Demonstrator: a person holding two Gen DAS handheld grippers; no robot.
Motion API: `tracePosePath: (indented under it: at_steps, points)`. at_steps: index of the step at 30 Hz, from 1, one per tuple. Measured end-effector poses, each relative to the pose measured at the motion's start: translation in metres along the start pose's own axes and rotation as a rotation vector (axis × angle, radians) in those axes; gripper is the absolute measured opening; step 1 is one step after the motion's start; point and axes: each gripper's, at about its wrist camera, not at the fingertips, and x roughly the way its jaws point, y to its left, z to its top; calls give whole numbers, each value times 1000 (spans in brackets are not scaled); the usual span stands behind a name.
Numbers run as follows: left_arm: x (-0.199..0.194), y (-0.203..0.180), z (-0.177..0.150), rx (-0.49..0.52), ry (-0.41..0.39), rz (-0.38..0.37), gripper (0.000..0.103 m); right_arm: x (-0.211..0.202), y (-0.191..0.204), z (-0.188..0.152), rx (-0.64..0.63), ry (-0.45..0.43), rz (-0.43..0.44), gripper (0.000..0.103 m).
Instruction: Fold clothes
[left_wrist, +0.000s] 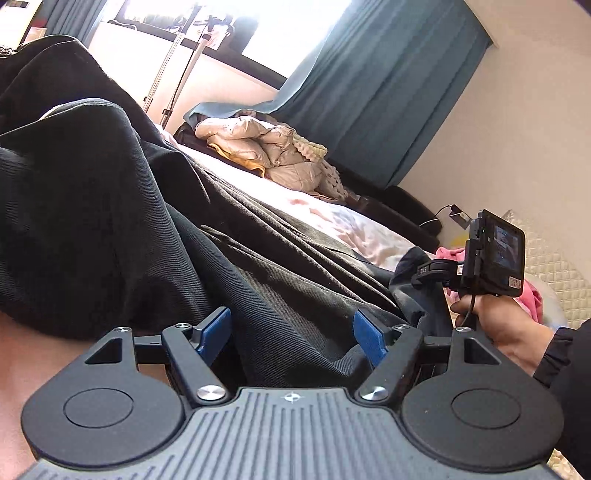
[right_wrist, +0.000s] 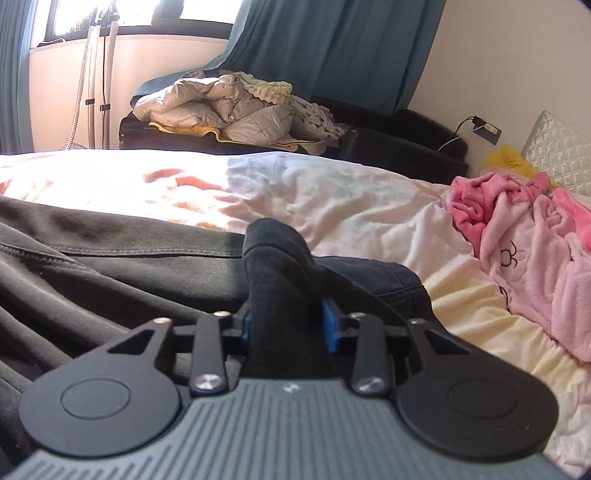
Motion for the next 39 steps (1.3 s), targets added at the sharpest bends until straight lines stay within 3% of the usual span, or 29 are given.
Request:
tracePosePath:
  at_steps: [1,2,6,10,13,17,19,21,25,30,33,39]
  points:
    - [0,1,1,-6,-3,-3,76,-3,-11,1,42,-9,10,3]
    - [0,4,1,-21,-3,-9,76,-7,-23,2,85,-22,20,3]
    - [-7,8,2,-56,-28,-21,76,-67,-88,0,340,-248,102,3]
    - [-17,3,1,-48,-48,-18,76,-127,-167,-45,690,-409,145,3]
    - [-26,0,0,-36,-60,-14,76,-146,-200,-89,799,-376,123,3]
    - [-52,1,-2,-39,-70,36,76,-120,-224,-160,973,-146,101,4]
    - [-73,9,4,-123,-76,30,76,-97,-231,-193,1103,1,128,4]
    - [-98,18,12,-195,-100,41,80,-82,-226,-211,1140,63,137,5]
    - [-161,50,34,-321,-179,117,85,-81,-225,-207,1119,48,172,6]
    - [-203,112,46,-557,-133,113,85,-77,-232,-210,1177,31,221,5]
    - [-202,149,48,-689,-100,101,85,-73,-236,-213,1234,28,239,5]
    - [-153,204,49,-864,-94,148,84,-71,-237,-210,1229,27,240,5]
